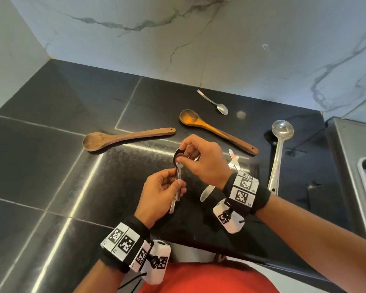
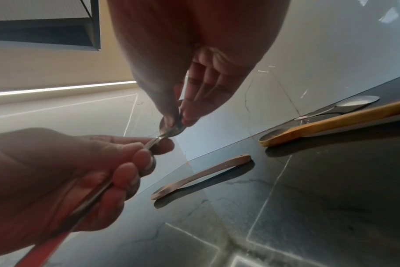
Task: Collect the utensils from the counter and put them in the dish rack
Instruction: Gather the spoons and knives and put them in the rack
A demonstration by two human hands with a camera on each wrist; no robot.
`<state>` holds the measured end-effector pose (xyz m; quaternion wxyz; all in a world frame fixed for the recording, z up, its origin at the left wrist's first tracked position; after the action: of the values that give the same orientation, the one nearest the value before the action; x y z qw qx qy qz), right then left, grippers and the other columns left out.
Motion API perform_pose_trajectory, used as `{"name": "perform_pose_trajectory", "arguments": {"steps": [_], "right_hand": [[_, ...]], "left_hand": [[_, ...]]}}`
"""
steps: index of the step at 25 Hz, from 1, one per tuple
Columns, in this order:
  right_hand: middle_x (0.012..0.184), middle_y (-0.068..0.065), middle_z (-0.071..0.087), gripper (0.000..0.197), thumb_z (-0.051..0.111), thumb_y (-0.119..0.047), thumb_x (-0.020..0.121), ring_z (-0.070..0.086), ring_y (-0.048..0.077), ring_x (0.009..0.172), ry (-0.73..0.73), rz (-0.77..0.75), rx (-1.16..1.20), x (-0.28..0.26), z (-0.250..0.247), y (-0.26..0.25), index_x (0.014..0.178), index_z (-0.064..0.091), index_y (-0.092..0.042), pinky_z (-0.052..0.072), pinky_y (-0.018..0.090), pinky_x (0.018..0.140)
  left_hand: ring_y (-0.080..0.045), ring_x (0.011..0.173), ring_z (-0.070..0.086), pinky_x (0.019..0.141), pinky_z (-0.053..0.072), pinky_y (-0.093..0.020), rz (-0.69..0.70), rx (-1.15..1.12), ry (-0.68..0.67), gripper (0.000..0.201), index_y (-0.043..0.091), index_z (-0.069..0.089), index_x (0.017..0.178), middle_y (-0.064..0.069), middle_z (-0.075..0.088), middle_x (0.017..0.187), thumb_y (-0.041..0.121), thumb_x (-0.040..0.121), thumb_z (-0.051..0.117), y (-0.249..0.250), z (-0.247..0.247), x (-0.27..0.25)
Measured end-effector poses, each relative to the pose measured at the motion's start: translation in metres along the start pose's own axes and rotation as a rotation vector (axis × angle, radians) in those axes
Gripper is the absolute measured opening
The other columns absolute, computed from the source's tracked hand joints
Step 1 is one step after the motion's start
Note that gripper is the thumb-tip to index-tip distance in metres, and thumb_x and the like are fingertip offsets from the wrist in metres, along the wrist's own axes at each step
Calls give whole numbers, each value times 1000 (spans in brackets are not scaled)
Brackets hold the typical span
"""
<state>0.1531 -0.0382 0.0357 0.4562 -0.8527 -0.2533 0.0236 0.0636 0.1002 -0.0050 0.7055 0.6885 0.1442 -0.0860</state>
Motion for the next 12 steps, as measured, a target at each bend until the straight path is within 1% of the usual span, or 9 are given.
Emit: {"name": "perform_pose_trajectory", "arguments": {"steps": [3, 5, 6, 7, 9, 10, 12], "right_hand": [[77, -9, 68, 20, 74, -30, 88, 65, 9, 66, 19, 10, -46, 4, -20, 7, 103, 64, -22, 54, 21, 60], [77, -10, 66, 16, 71, -35, 89, 63, 7, 66, 25, 55, -82, 19, -43, 28, 98, 67, -21, 52, 19, 61], [78, -9, 66, 15, 70, -36, 90, 62, 6, 68, 3, 90, -130, 31, -56, 43, 96, 68, -22, 51, 20, 63], [79, -9, 66, 14, 69, -37, 90, 62, 5, 70, -35, 130, -205, 44, -67, 60, 96, 69, -23, 51, 21, 66], [85, -9, 68, 15, 65, -38, 90, 65, 10, 79, -108, 184, -394, 72, -89, 95, 101, 67, -28, 51, 26, 70], [90, -9, 68, 18, 64, -37, 89, 66, 13, 85, -128, 201, -487, 88, -100, 113, 105, 66, -29, 48, 28, 72], [104, -4, 66, 28, 66, -35, 88, 64, 19, 97, -183, 233, -638, 120, -114, 146, 114, 63, -26, 45, 31, 77]], "left_hand": [[-25, 83, 77, 79, 62, -36, -29, 6, 5, 24, 7, 67, 115, -15, 77, 92, 1, 92, 63, 0, 4, 10], [-25, 83, 77, 76, 62, -33, -32, 10, 36, 24, 6, 68, 114, -15, 77, 92, 0, 92, 63, 2, 6, 16], [-25, 83, 77, 75, 62, -31, -27, 6, 57, 24, 5, 68, 114, -15, 77, 92, 0, 91, 63, 4, 8, 18], [-25, 83, 77, 73, 62, -29, -22, 3, 79, 23, 4, 69, 113, -16, 76, 92, -1, 91, 63, 5, 9, 21], [-27, 85, 76, 73, 62, -28, -22, -24, 129, 21, 4, 69, 111, -17, 76, 93, -1, 92, 63, 7, 17, 23], [-28, 86, 76, 74, 62, -30, -21, -45, 150, 20, 5, 70, 110, -17, 76, 93, 0, 92, 63, 8, 21, 24], [-30, 90, 76, 79, 62, -35, -16, -75, 188, 19, 7, 70, 108, -16, 77, 94, 1, 92, 63, 11, 31, 26]]}}
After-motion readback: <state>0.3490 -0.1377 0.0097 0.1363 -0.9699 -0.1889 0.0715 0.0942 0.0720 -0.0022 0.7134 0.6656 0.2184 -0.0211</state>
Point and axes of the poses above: each hand's wrist, its own x-axis towards the middle knuckle, its own z-axis out of the palm, y = z × x, the point moved 4 cm from there along x, towards the middle knuckle
